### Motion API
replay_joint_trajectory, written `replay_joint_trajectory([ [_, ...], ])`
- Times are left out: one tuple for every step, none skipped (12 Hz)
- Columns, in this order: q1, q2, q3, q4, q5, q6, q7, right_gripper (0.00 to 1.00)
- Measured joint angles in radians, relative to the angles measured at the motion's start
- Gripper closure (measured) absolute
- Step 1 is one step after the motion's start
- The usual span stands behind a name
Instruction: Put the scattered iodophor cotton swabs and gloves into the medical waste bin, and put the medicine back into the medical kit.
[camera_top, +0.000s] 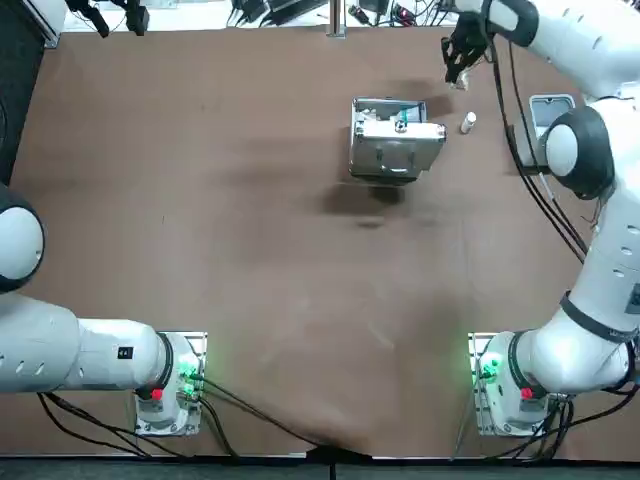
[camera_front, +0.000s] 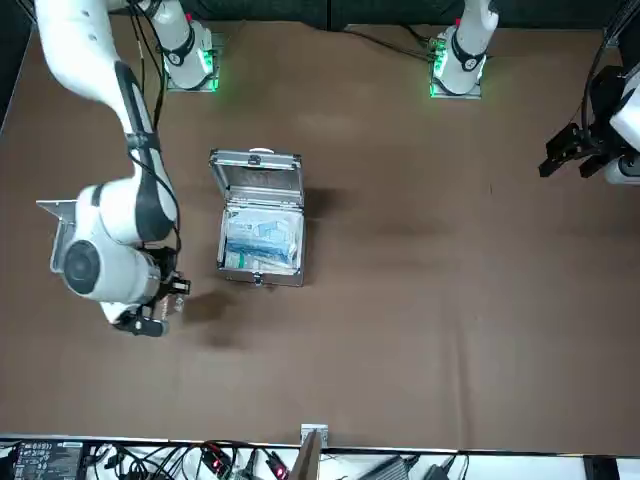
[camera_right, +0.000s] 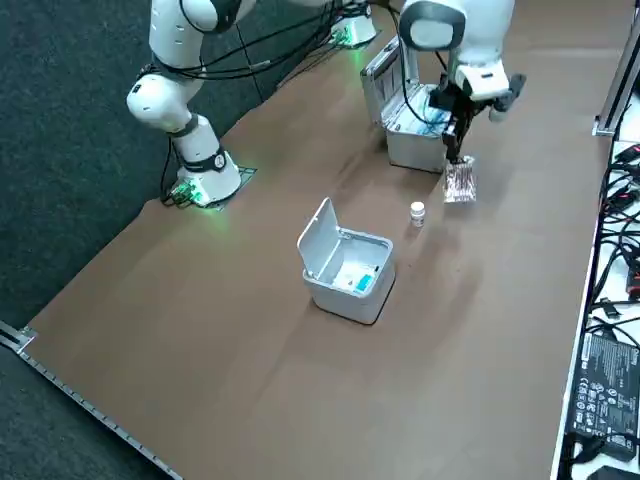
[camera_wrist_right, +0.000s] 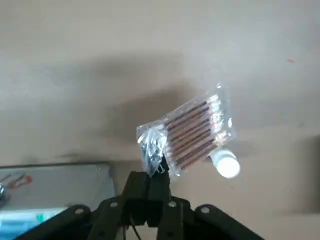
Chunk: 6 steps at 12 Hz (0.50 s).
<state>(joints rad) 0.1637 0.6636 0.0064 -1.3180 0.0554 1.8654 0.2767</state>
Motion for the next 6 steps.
replay_joint_trajectory([
  [-0.009,-0.020,-0.001,0.007,0.000,-0.032,-0.005,0.99],
  [-0.019,-0.036,-0.002,0.015,0.000,-0.061,-0.014,0.99],
  [-0.029,-0.049,-0.004,0.024,0.000,-0.093,-0.030,0.99],
  [-0.041,-0.062,-0.005,0.030,0.000,-0.122,-0.054,0.99],
  [-0.055,-0.073,-0.007,0.035,0.000,-0.143,-0.078,0.99],
  [-0.073,-0.084,-0.008,0.036,0.000,-0.163,-0.103,0.99],
])
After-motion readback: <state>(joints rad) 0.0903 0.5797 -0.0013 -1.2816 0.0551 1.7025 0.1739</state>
